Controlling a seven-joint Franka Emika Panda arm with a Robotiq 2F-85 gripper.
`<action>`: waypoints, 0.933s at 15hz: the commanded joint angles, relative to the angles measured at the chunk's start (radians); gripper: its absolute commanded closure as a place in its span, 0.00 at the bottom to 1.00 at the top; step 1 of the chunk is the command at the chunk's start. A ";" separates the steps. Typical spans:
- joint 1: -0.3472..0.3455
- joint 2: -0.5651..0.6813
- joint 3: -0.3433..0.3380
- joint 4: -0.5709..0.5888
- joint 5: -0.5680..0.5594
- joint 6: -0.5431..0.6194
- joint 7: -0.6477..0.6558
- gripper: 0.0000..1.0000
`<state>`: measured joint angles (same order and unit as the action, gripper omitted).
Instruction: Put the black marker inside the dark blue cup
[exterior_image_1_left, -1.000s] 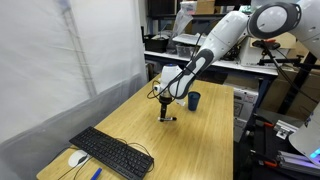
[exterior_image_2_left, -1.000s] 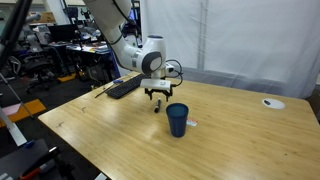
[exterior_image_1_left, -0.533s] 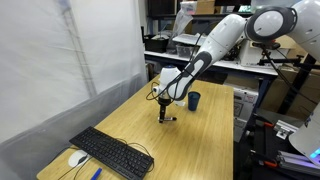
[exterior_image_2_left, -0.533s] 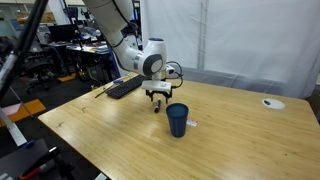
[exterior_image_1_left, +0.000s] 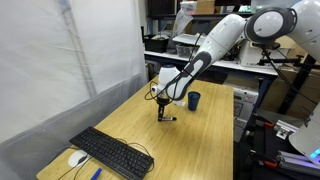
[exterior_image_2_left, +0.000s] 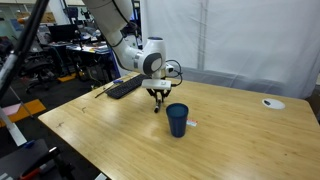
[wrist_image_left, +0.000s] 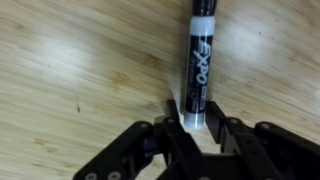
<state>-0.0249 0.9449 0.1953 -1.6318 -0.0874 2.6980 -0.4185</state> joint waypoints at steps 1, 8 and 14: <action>0.013 0.002 -0.010 0.016 -0.020 -0.027 0.006 0.95; -0.013 -0.112 0.020 -0.061 -0.013 -0.019 -0.017 0.95; -0.042 -0.286 0.013 -0.156 -0.002 0.028 -0.028 0.95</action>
<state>-0.0377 0.7555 0.2029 -1.6883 -0.0895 2.6972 -0.4245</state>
